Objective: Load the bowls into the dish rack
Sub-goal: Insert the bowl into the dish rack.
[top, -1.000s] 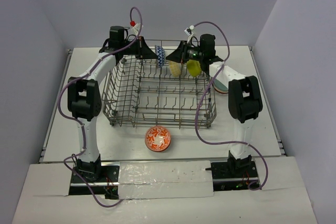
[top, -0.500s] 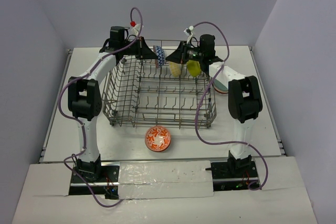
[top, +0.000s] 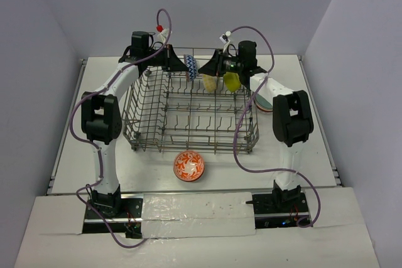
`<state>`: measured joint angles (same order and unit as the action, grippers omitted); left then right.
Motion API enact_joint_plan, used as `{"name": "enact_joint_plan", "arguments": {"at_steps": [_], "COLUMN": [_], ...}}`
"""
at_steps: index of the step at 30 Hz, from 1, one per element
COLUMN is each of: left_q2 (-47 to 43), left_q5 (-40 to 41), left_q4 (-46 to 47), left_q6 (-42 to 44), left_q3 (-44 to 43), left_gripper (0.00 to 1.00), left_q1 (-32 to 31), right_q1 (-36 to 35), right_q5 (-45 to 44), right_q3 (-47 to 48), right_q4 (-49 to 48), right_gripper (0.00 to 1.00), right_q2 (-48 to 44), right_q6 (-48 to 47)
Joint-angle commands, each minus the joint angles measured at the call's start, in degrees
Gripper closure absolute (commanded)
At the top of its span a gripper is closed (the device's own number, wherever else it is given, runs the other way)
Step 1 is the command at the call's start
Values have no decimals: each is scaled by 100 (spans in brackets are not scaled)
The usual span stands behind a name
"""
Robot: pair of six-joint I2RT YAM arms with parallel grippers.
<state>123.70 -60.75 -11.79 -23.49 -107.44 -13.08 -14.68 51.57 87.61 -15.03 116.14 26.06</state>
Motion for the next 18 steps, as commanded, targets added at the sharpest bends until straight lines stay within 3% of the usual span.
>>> {"name": "enact_joint_plan", "arguments": {"at_steps": [1,18], "left_q2": [-12,-30], "left_q5": [-437,-578], "left_q4": [-280,-596], "left_q6": [230,529], "left_q3": [-225,-366], "left_gripper": [100,100], "left_q1": [-124,-177], "right_q1": [-35,-35], "right_q5": [-103,-244], "right_q3": [405,669], "right_q4": [52,79], "right_gripper": [65,55], "right_q2": [111,383], "right_q6": [-75,-40]}}
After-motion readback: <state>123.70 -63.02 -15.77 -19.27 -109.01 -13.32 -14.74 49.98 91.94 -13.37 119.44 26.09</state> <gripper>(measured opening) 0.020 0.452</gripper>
